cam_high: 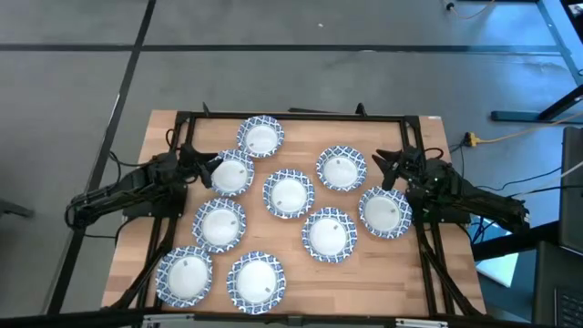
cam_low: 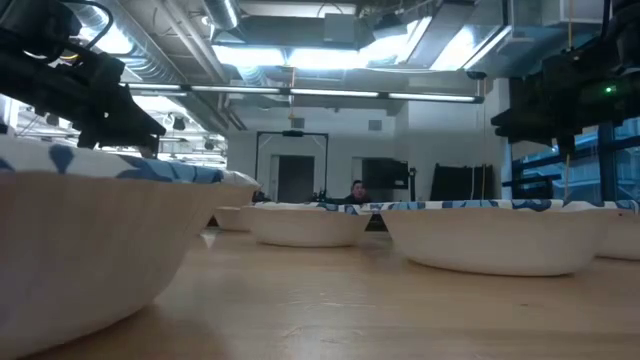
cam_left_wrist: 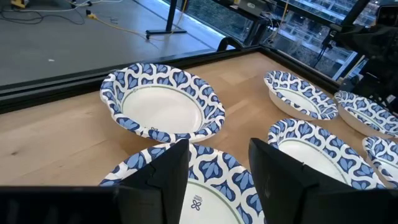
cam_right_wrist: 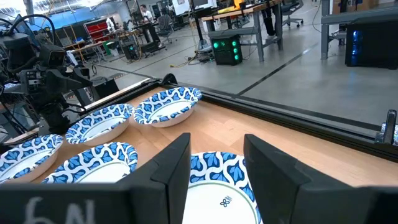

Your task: Nest bowls inside each other

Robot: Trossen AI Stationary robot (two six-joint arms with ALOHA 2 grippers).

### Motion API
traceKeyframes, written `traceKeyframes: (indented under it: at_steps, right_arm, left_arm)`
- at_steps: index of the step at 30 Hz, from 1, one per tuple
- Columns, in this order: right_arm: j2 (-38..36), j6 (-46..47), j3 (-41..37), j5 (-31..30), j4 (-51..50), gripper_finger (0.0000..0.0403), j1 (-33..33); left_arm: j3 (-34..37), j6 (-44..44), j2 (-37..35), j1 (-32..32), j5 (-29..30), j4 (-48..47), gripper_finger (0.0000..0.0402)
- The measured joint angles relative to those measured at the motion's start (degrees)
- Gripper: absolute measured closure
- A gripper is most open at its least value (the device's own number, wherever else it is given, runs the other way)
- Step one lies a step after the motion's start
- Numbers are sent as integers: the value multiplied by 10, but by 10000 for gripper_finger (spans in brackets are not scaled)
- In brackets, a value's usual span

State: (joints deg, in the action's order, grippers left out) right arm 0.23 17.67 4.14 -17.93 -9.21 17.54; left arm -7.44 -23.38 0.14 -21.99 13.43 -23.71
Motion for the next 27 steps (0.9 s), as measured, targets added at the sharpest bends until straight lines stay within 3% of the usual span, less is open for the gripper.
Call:
traceKeyframes:
  at_steps: [27]
  right_arm:
    - [0,-4,0,-20,4,253,0]
  left_arm:
    - [0,0,0,0,0,0,240]
